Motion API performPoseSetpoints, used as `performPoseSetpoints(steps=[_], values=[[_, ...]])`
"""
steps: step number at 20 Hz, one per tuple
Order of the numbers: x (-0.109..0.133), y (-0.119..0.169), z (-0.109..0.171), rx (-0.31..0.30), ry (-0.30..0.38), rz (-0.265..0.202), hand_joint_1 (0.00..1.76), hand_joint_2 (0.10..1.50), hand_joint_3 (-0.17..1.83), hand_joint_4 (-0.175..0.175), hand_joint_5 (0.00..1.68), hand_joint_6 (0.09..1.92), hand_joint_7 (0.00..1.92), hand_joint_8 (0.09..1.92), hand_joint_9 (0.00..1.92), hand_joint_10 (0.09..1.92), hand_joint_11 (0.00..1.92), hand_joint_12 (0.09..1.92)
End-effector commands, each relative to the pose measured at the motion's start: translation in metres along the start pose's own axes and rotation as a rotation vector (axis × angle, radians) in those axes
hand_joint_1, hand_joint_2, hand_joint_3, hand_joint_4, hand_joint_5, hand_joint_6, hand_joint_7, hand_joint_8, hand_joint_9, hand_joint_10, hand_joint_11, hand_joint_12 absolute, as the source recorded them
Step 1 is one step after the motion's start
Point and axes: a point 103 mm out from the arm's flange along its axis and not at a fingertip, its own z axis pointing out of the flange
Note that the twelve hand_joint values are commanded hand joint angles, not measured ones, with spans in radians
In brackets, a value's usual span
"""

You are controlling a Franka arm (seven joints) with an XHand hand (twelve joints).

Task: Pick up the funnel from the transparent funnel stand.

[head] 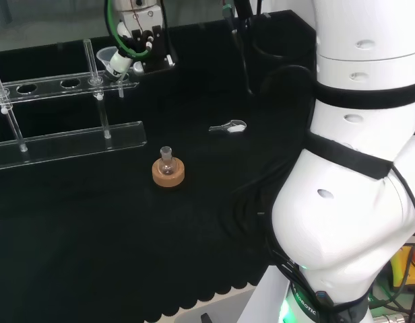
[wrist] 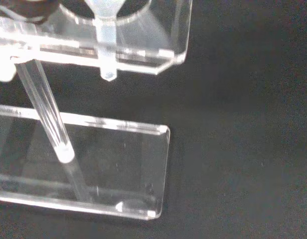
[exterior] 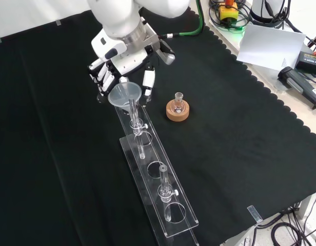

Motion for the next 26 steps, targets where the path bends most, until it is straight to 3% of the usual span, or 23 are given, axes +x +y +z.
performPoseSetpoints(steps=[1, 15, 26], values=[[-0.005, -0.004, -0.014, -0.056, 0.017, -0.015, 0.71, 0.81, 0.08, 0.018, 0.66, 0.09, 0.83, 0.49, 0.57, 0.56, 0.0, 1.37], [-0.019, -0.014, -0.066, -0.159, -0.001, -0.056, 0.73, 0.81, 0.09, 0.021, 0.68, 0.09, 0.85, 0.49, 0.59, 0.55, 0.0, 1.37], [-0.035, -0.023, -0.087, -0.17, -0.032, -0.05, 0.74, 0.8, 0.09, 0.024, 0.69, 0.09, 0.85, 0.49, 0.6, 0.54, 0.0, 1.37]])
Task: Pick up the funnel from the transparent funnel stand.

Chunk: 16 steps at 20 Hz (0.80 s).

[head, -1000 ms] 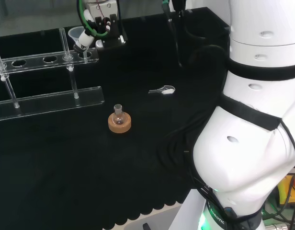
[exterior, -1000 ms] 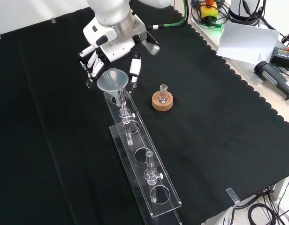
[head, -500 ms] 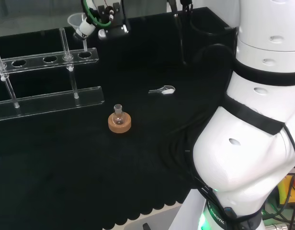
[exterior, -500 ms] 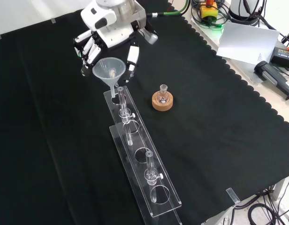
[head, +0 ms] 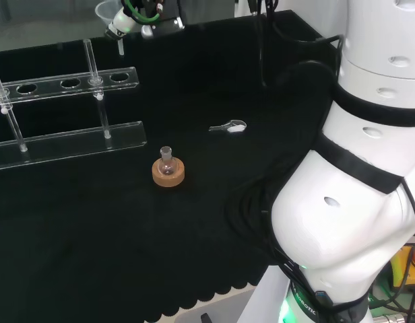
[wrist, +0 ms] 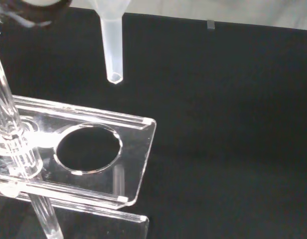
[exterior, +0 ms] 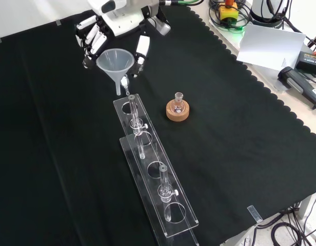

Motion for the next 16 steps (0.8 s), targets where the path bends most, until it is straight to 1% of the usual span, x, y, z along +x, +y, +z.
performPoseSetpoints(steps=[1, 7, 13, 16], values=[[-0.01, -0.0048, -0.0041, 0.004, -0.012, 0.001, 0.74, 0.8, 0.09, 0.024, 0.7, 0.09, 0.85, 0.49, 0.6, 0.54, 0.0, 1.37], [-0.0151, -0.0085, -0.0048, -0.012, 0.014, 0.0, 0.74, 0.8, 0.1, 0.023, 0.7, 0.09, 0.86, 0.49, 0.6, 0.54, 0.0, 1.37], [-0.0125, -0.009, -0.0024, -0.004, 0.008, 0.006, 0.74, 0.8, 0.1, 0.024, 0.7, 0.09, 0.86, 0.49, 0.6, 0.53, 0.0, 1.37], [-0.0125, -0.0111, -0.0008, 0.001, 0.006, 0.02, 0.74, 0.8, 0.1, 0.024, 0.7, 0.09, 0.86, 0.49, 0.6, 0.53, 0.0, 1.37]])
